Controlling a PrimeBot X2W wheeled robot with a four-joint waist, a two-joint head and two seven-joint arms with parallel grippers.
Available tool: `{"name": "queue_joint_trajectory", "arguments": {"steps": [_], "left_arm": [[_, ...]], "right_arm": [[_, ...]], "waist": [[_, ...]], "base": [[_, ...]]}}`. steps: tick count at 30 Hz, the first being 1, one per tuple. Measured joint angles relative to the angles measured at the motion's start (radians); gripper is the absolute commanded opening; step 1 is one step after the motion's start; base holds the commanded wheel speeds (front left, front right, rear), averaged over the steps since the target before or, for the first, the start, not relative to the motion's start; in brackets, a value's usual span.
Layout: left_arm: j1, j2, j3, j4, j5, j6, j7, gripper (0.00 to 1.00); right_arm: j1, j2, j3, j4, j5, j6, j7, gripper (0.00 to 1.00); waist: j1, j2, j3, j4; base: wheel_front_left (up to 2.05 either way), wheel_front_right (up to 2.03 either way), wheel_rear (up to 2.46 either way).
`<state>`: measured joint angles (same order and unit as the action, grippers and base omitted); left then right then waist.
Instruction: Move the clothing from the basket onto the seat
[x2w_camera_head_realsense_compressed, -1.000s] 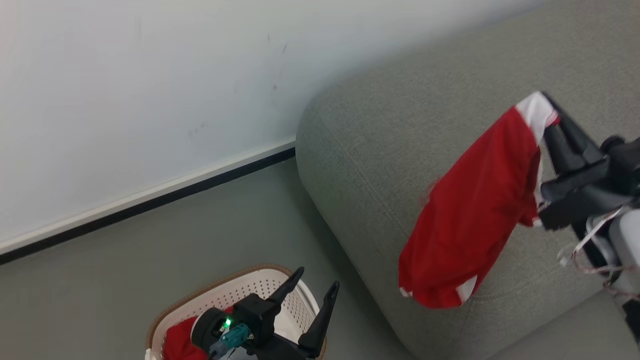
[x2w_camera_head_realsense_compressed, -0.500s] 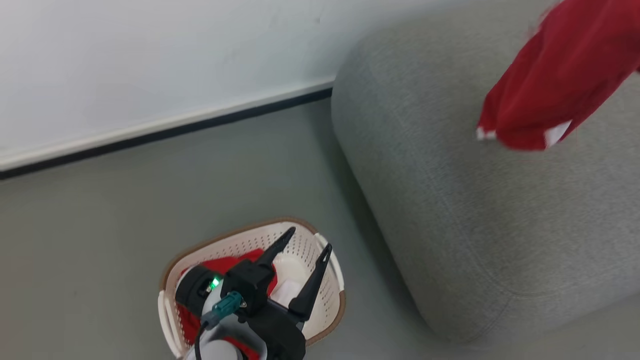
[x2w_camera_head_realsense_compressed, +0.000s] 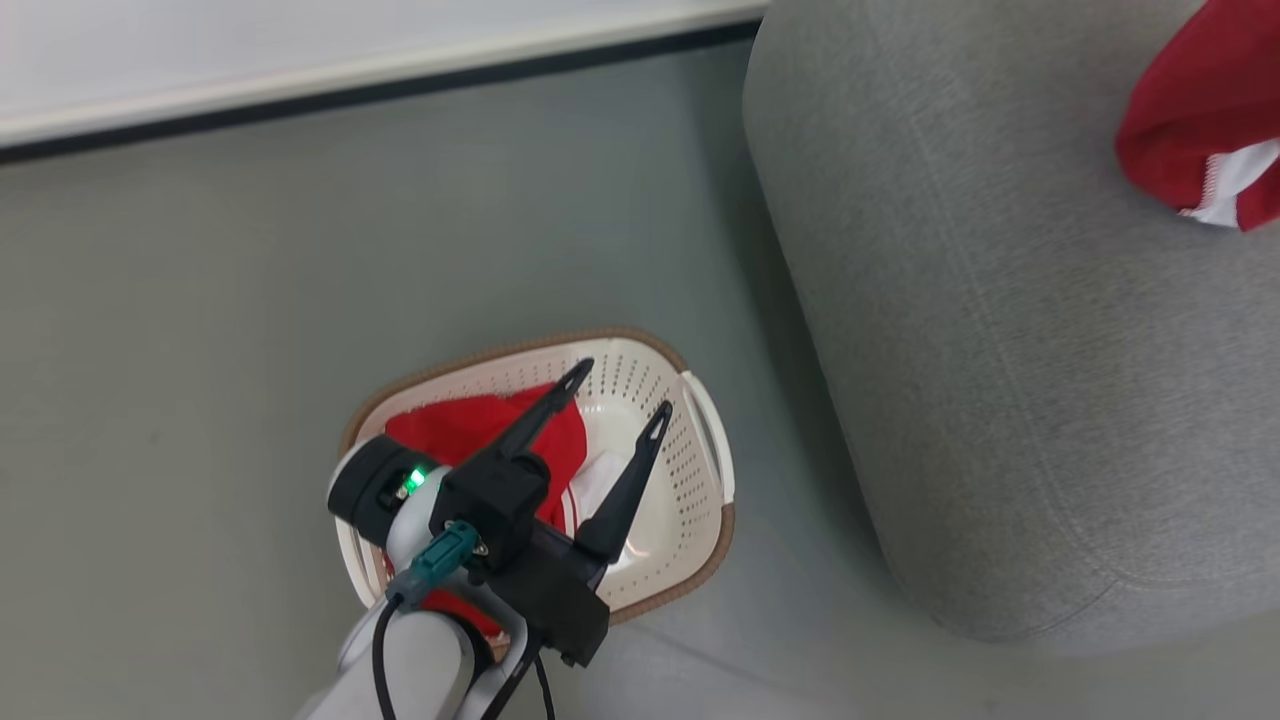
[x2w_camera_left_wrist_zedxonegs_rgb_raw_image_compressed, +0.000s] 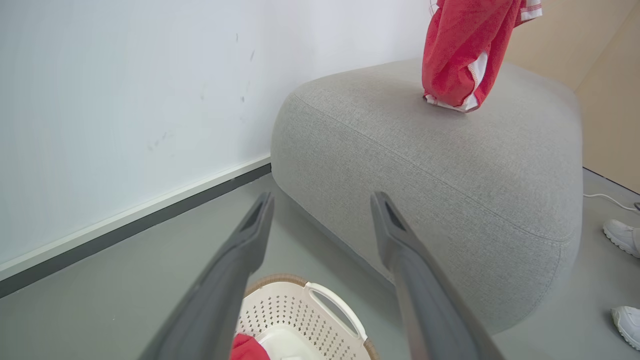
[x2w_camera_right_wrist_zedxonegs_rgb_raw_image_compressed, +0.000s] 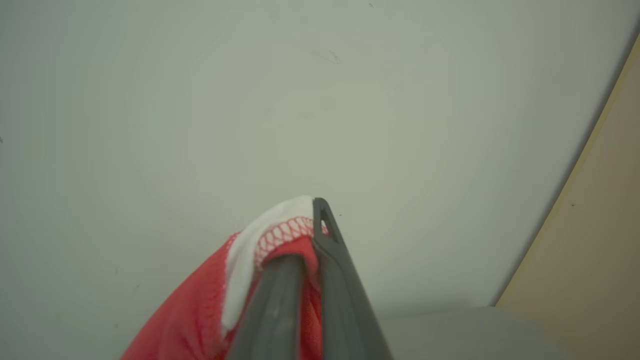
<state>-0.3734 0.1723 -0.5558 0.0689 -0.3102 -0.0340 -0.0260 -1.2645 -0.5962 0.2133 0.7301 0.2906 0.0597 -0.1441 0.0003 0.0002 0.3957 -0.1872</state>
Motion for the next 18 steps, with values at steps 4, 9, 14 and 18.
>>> {"name": "queue_joint_trajectory", "arguments": {"steps": [4, 9, 14, 18], "left_arm": [[-0.033, 0.009, 0.001, -0.035, 0.015, 0.0, 0.011, 1.0], [-0.07, 0.018, 0.007, -0.057, 0.025, 0.0, 0.017, 1.0], [-0.092, 0.017, 0.004, -0.057, 0.032, -0.001, 0.02, 1.0], [-0.097, 0.016, -0.001, -0.053, 0.033, -0.001, 0.021, 1.0]], "right_arm": [[0.004, 0.049, 0.011, 0.067, 0.0, -0.008, -0.005, 0.0], [0.013, 0.097, 0.014, 0.165, 0.001, -0.052, -0.012, 0.0], [0.04, 0.136, 0.018, 0.243, 0.001, -0.07, -0.029, 0.0], [0.056, 0.161, 0.03, 0.287, 0.001, -0.078, -0.043, 0.0]], "waist": [[0.0, 0.0, 0.056, 0.009], [0.0, 0.0, 0.124, 0.01], [-0.0001, 0.0, 0.175, 0.002], [-0.0001, 0.0001, 0.198, -0.008]], "base": [[0.0, 0.0, 0.0], [0.0, 0.0, 0.0], [0.0, 0.0, 0.0], [0.0, 0.0, 0.0]]}}
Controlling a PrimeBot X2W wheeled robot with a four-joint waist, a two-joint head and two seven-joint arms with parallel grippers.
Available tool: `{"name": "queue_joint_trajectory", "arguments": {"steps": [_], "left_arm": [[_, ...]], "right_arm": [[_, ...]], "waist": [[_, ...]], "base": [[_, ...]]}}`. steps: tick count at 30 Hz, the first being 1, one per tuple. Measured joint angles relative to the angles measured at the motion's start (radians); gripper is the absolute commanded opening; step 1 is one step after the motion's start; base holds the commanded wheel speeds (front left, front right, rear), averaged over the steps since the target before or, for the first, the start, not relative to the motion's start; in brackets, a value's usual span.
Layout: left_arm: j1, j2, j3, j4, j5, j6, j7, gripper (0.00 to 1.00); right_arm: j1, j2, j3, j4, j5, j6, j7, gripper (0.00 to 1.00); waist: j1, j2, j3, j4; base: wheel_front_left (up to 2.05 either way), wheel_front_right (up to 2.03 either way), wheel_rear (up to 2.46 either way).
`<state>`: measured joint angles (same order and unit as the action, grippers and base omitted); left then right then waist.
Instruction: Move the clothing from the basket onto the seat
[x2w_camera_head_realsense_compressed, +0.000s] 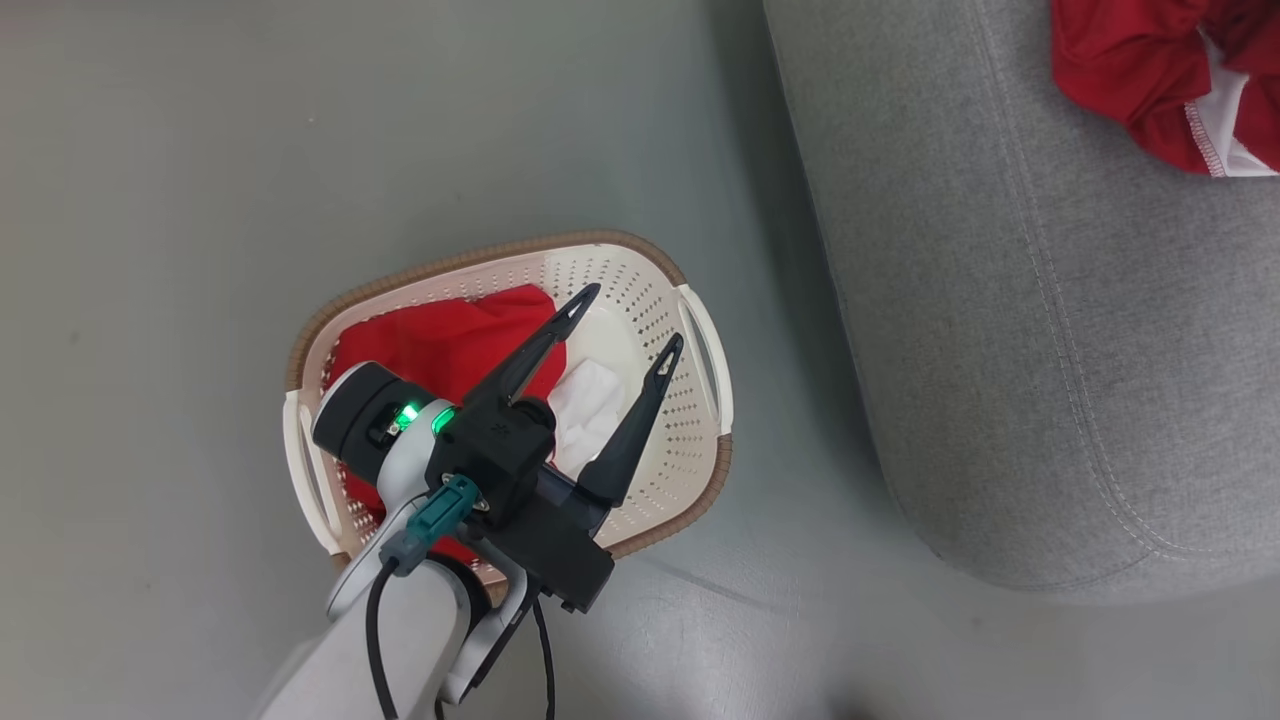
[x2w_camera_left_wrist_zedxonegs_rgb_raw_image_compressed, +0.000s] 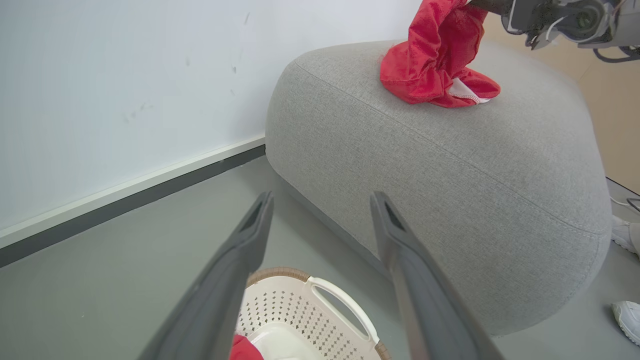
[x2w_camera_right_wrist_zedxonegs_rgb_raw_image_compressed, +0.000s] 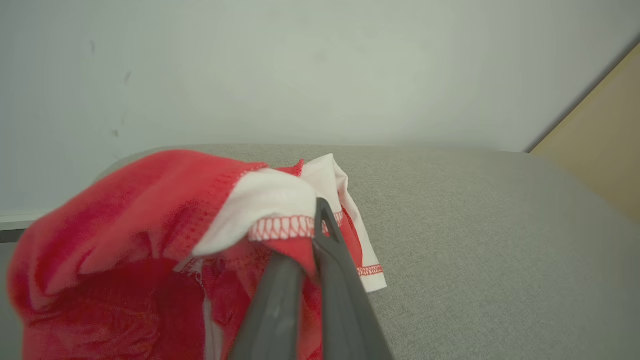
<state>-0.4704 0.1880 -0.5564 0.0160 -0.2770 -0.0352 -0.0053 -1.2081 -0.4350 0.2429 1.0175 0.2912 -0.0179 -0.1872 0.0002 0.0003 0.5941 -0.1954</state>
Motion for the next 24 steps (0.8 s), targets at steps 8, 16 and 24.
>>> {"name": "queue_joint_trajectory", "arguments": {"steps": [8, 16, 24], "left_arm": [[-0.001, 0.0, 0.001, 0.02, 0.008, 0.0, -0.001, 1.0], [-0.001, -0.002, 0.009, 0.057, 0.006, 0.0, -0.025, 1.0], [0.006, -0.025, 0.017, 0.124, -0.021, 0.0, -0.067, 1.0]], "right_arm": [[0.047, 0.024, 0.014, 0.072, -0.003, -0.009, -0.028, 0.5], [0.072, 0.056, 0.038, 0.081, -0.021, 0.01, -0.055, 1.0], [0.192, 0.092, 0.049, 0.081, -0.028, 0.036, -0.062, 1.0]], "waist": [[-0.0001, -0.0002, 0.001, -0.021], [-0.0003, -0.0002, -0.03, -0.039], [-0.0003, -0.0002, -0.095, -0.054]], "base": [[0.0, 0.0, 0.0], [0.0, 0.0, 0.0], [0.0, 0.0, 0.0]]}}
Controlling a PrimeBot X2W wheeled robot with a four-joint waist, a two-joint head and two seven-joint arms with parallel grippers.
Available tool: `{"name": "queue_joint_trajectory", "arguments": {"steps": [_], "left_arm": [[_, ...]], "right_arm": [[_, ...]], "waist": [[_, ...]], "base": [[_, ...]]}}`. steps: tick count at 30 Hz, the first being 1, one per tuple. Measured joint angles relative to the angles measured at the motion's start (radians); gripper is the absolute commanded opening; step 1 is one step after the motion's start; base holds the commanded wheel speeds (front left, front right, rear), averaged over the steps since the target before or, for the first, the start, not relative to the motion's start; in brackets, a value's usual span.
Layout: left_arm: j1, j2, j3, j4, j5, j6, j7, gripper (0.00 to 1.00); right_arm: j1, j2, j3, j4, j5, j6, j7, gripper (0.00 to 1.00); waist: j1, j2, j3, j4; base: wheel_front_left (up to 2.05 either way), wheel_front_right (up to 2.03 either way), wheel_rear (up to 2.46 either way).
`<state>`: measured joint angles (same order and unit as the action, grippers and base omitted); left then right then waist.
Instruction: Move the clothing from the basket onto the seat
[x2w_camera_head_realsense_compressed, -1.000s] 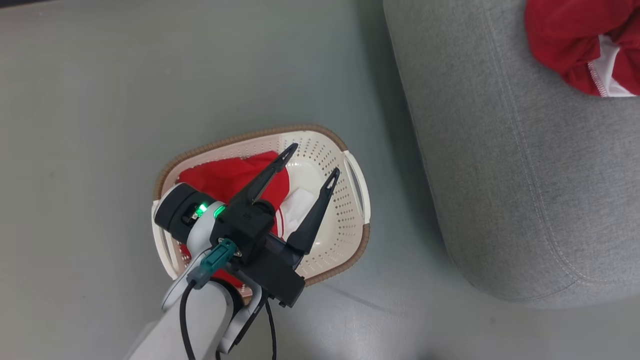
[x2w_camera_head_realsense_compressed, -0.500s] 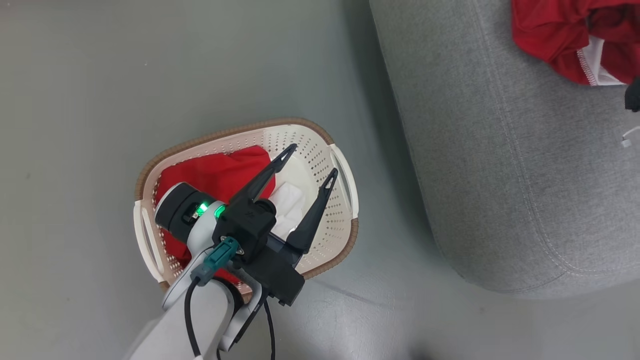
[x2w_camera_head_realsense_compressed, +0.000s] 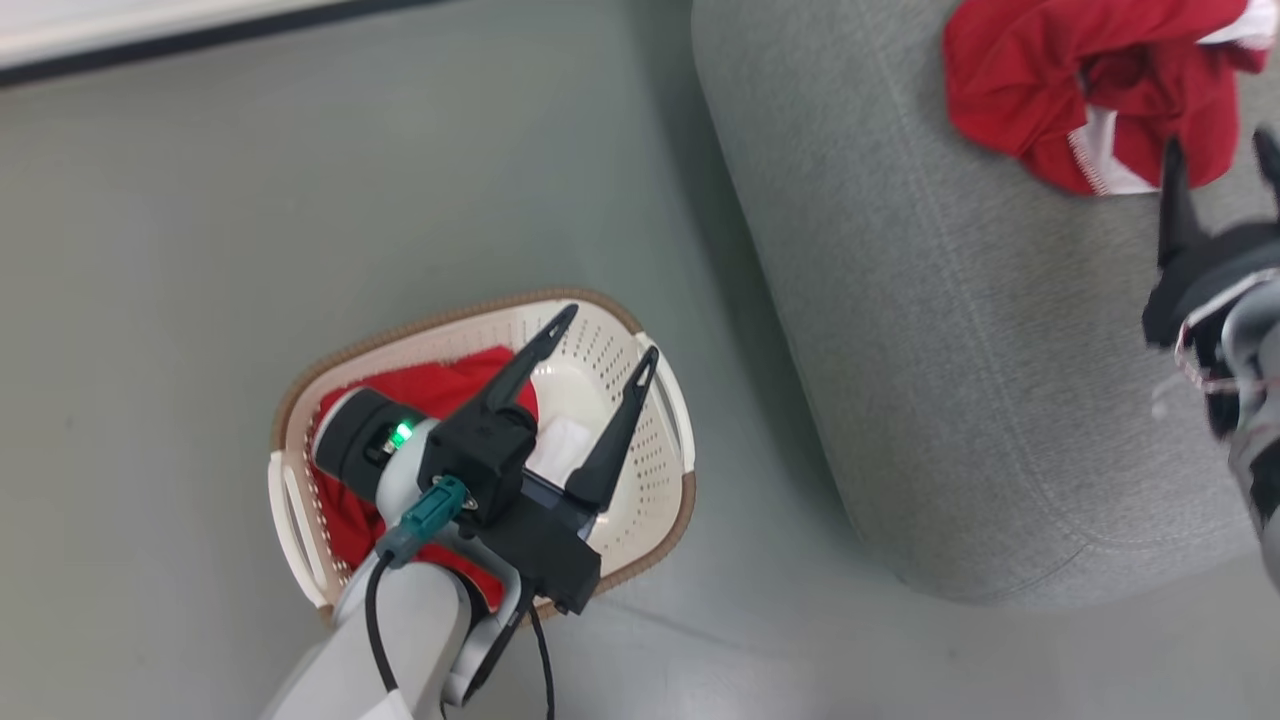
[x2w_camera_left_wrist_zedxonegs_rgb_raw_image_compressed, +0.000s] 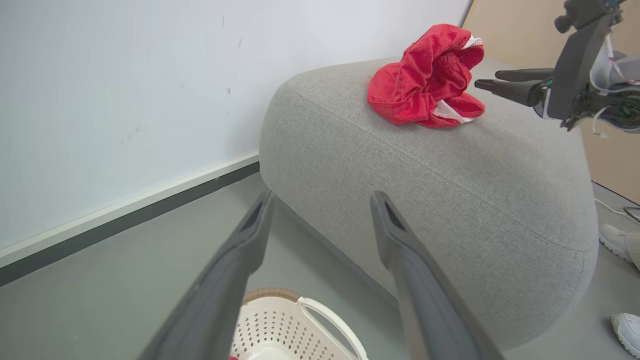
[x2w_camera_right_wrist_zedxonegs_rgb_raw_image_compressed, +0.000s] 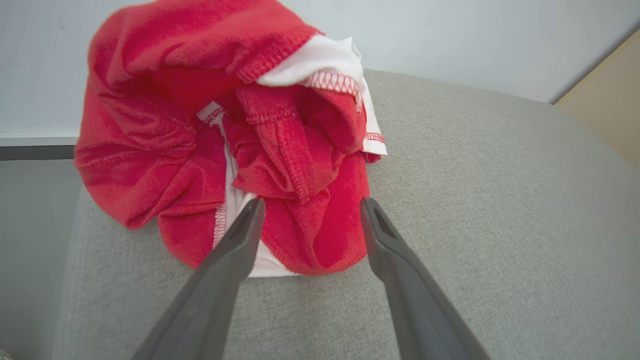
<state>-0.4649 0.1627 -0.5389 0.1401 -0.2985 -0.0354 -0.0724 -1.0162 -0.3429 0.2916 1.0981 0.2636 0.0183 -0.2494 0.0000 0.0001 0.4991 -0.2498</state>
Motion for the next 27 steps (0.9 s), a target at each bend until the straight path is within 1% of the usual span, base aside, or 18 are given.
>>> {"name": "queue_joint_trajectory", "arguments": {"steps": [3, 8, 11, 18, 24, 25, 27], "left_arm": [[0.012, -0.012, 0.0, 0.021, -0.009, 0.0, -0.014, 1.0], [0.031, -0.017, 0.01, 0.055, -0.02, 0.0, -0.04, 1.0], [0.044, -0.025, 0.017, 0.073, -0.026, 0.002, -0.058, 1.0], [0.088, -0.033, 0.057, 0.112, -0.062, 0.028, -0.103, 1.0], [0.137, -0.033, 0.095, 0.15, -0.081, 0.049, -0.131, 1.0], [0.154, -0.029, 0.11, 0.16, -0.086, 0.055, -0.134, 1.0], [0.164, -0.028, 0.116, 0.166, -0.088, 0.063, -0.138, 1.0]], "right_arm": [[0.052, 0.001, -0.001, -0.012, 0.0, 0.007, 0.0, 1.0], [0.107, 0.007, -0.008, -0.072, 0.001, 0.015, 0.0, 1.0], [0.141, 0.023, -0.008, -0.113, 0.001, 0.017, 0.0, 1.0], [0.228, 0.054, -0.022, -0.205, 0.013, 0.021, 0.0, 1.0], [0.335, 0.076, -0.029, -0.275, 0.02, 0.021, 0.0, 1.0], [0.372, 0.085, -0.03, -0.301, 0.026, 0.019, 0.0, 1.0], [0.391, 0.092, -0.029, -0.316, 0.026, 0.017, 0.0, 1.0]], "waist": [[0.0, 0.0, -0.033, -0.001], [-0.0001, -0.0002, -0.093, 0.004], [-0.0001, -0.0003, -0.13, 0.012], [-0.0002, -0.0003, -0.216, 0.044], [-0.0002, -0.0003, -0.289, 0.087], [-0.0002, -0.0002, -0.313, 0.103], [-0.0002, -0.0002, -0.325, 0.111]], "base": [[0.0, 0.0, 0.0], [0.0, 0.0, 0.0], [0.0, 0.0, 0.0], [0.0, 0.0, 0.0], [0.0, 0.0, 0.0], [0.0, 0.0, 0.0], [0.0, 0.0, 0.0]]}}
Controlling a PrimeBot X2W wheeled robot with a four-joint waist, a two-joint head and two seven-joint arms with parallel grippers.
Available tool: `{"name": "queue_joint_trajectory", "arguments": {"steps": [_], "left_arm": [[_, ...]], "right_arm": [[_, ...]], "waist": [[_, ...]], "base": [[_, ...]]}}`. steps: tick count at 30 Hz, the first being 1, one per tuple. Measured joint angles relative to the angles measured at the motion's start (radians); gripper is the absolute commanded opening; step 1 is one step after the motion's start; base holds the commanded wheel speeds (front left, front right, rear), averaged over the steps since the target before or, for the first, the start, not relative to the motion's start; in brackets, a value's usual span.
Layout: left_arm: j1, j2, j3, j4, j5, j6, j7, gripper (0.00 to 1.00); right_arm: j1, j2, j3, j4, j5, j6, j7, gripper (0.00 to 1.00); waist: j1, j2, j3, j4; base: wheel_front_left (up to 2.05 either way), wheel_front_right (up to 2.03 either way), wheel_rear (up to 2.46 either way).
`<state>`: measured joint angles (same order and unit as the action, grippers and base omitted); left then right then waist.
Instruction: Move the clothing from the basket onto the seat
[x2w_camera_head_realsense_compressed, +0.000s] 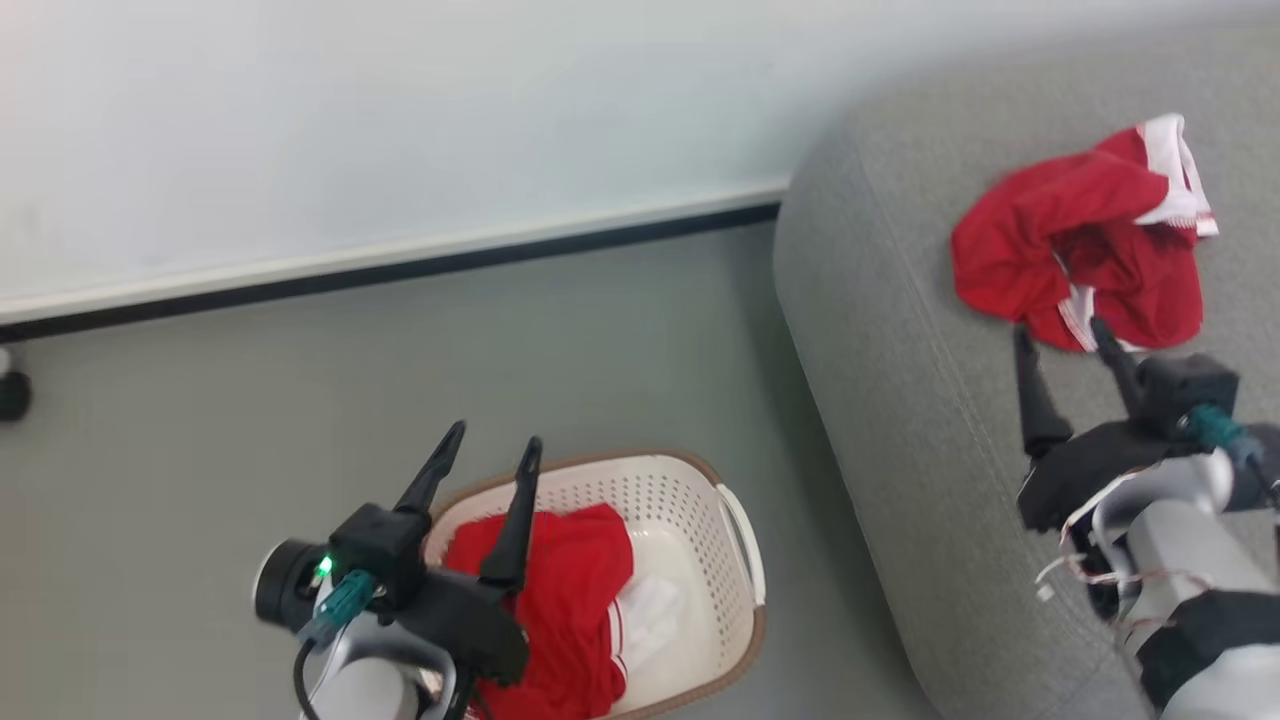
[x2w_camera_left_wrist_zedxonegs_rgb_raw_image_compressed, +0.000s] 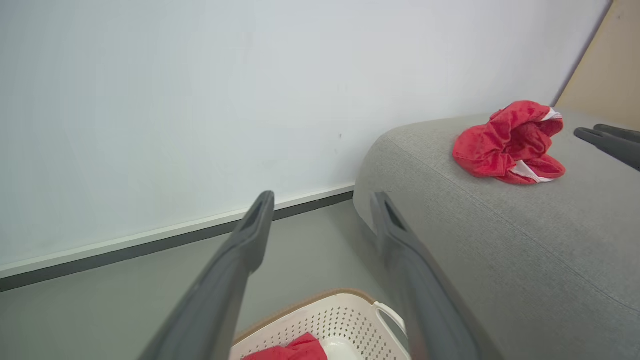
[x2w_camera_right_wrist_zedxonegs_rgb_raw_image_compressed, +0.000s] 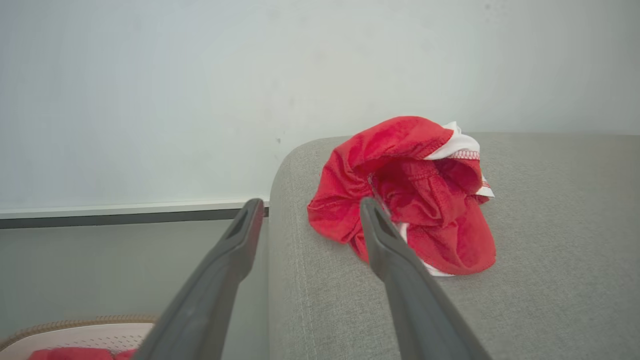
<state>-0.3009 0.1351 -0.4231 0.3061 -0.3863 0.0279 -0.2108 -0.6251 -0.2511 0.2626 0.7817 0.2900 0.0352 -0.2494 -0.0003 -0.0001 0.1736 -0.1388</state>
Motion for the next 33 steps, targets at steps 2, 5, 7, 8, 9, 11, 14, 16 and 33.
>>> {"name": "queue_joint_trajectory", "arguments": {"steps": [2, 5, 7, 8, 9, 11, 14, 16, 33], "left_arm": [[0.02, 0.008, 0.013, 0.012, -0.001, 0.008, -0.004, 1.0], [0.052, 0.021, 0.033, 0.026, -0.011, 0.018, -0.011, 1.0], [0.077, 0.026, 0.043, 0.03, -0.025, 0.027, -0.011, 1.0], [0.092, 0.028, 0.047, 0.032, -0.027, 0.026, -0.013, 1.0], [0.106, 0.032, 0.052, 0.032, -0.028, 0.027, -0.014, 1.0], [0.138, 0.04, 0.063, 0.029, -0.032, 0.036, -0.02, 1.0], [0.182, 0.051, 0.077, 0.016, -0.035, 0.043, -0.021, 1.0], [0.206, 0.057, 0.089, 0.008, -0.036, 0.049, -0.021, 1.0], [0.377, 0.092, 0.179, -0.092, -0.045, 0.078, -0.038, 1.0]], "right_arm": [[0.034, 0.015, 0.005, -0.028, 0.0, 0.0, 0.0, 1.0], [0.087, 0.036, 0.015, -0.07, 0.0, -0.009, 0.0, 1.0], [0.122, 0.05, 0.025, -0.095, -0.001, -0.01, 0.0, 1.0], [0.14, 0.056, 0.03, -0.108, -0.003, -0.012, 0.0, 1.0], [0.16, 0.062, 0.035, -0.125, -0.006, -0.018, 0.0, 1.0], [0.203, 0.07, 0.044, -0.16, -0.019, -0.023, 0.0, 1.0], [0.263, 0.077, 0.051, -0.215, -0.027, -0.037, 0.0, 1.0], [0.296, 0.077, 0.052, -0.249, -0.027, -0.045, 0.0, 1.0], [0.549, 0.091, 0.066, -0.536, -0.052, -0.106, 0.0, 1.0]], "waist": [[0.0, -0.0001, -0.025, 0.015], [0.0, -0.0001, -0.064, 0.037], [0.0, 0.0, -0.091, 0.05], [0.0, 0.0, -0.105, 0.056], [0.0001, 0.0, -0.119, 0.061], [0.0001, 0.0, -0.146, 0.071], [0.0, 0.0, -0.182, 0.083], [0.0, 0.0, -0.204, 0.089], [0.0002, 0.0001, -0.28, 0.101]], "base": [[0.0, 0.0, 0.0], [0.0, 0.0, 0.0], [0.0, 0.0, 0.0], [0.0, 0.0, 0.0], [0.0, 0.0, 0.0], [0.0, 0.0, 0.0], [0.0, 0.0, 0.0], [0.0, 0.0, 0.0], [0.0, 0.0, 0.0]]}}
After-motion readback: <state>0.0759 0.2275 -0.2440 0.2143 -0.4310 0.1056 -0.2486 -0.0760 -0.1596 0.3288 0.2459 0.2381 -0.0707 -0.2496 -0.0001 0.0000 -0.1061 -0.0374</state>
